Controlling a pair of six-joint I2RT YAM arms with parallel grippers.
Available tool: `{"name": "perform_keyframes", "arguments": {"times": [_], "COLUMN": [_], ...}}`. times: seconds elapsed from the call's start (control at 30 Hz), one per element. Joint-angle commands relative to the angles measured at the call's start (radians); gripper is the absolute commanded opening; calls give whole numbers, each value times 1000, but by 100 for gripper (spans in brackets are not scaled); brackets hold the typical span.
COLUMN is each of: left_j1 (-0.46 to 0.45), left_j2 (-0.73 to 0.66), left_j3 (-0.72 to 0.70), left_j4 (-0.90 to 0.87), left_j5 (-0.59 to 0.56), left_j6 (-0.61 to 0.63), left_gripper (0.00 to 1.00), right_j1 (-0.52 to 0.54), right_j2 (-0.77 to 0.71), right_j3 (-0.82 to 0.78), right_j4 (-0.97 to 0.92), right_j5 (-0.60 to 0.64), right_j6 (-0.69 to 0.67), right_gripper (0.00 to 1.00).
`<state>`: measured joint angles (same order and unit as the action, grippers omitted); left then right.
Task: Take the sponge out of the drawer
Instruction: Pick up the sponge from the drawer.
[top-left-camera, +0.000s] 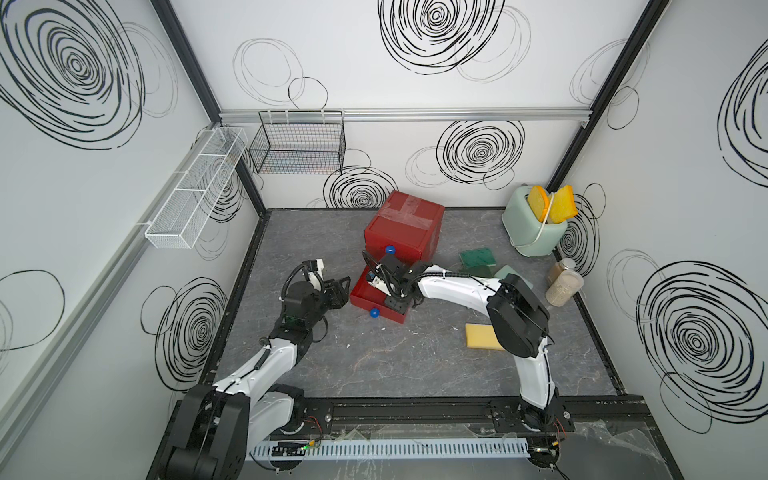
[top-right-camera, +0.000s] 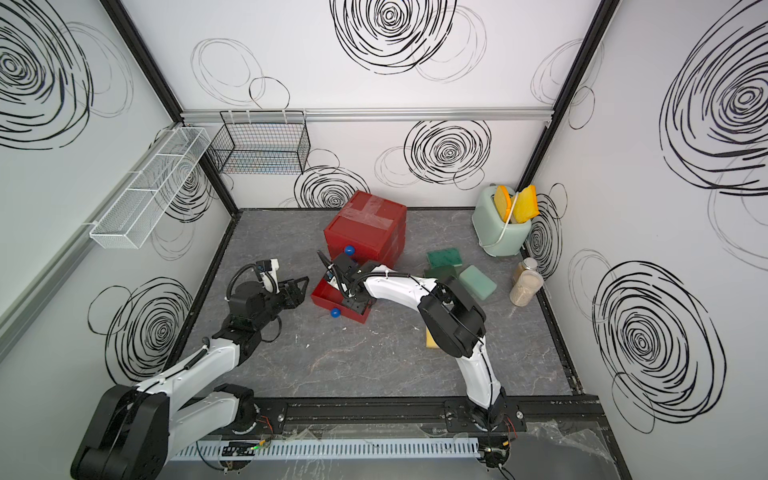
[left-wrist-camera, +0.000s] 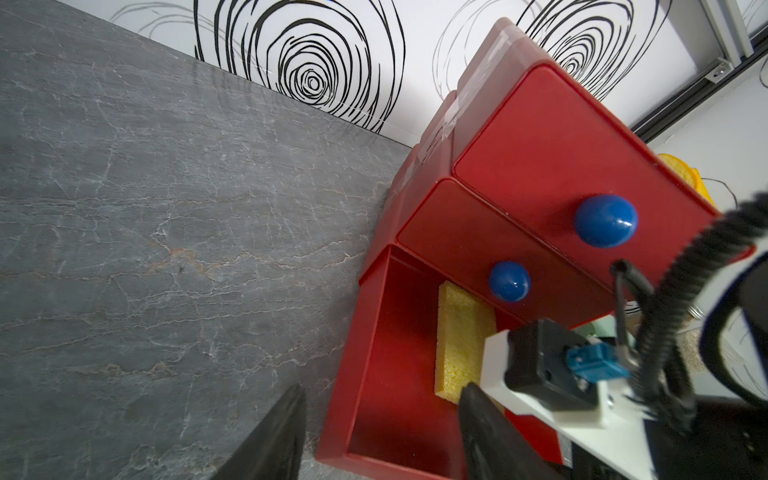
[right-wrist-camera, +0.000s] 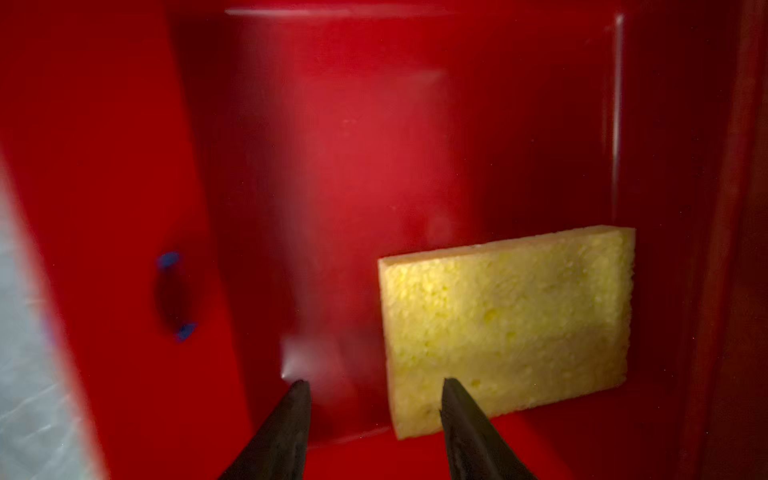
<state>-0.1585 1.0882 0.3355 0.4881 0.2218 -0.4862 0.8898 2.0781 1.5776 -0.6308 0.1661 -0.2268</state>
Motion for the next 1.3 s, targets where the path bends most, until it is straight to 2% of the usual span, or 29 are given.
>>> {"name": "perform_keyframes", "arguments": {"times": [0.0, 0.2, 0.6, 0.77, 0.83, 0.97, 1.07, 1.17, 1.27], "left_j1": [10, 12, 12, 12, 13, 13, 13, 13, 13], "left_j2": [2, -3, -9, -15, -17, -19, -24, -28, -29], "left_j3": [22, 23, 21, 19, 20, 19, 18, 14, 14], "left_j4": [33, 27, 23, 19, 20, 19, 17, 16, 17], "left_j5": [3, 0, -5, -9, -9, -11, -11, -13, -13], "left_j6": [9, 10, 10, 11, 12, 11, 10, 11, 10], "left_gripper": [63, 62, 62, 62, 62, 62, 62, 62, 62], "right_j1": [-24, -48, -51, -49, -51, -51, -46, -45, -39], "right_j2": [46, 115, 163, 172, 154, 126, 117, 97, 41], "right_j3": [77, 127, 82, 64, 27, -3, -11, -5, -11], "right_j4": [-69, -89, -40, 2, 65, 131, 143, 141, 146], "right_j5": [20, 5, -23, -20, -9, -12, -12, -30, -73], "right_j6": [-49, -85, -107, -111, -112, -100, -105, -95, -86], "right_gripper": [54, 55, 55, 51, 46, 19, 8, 0, 0]}}
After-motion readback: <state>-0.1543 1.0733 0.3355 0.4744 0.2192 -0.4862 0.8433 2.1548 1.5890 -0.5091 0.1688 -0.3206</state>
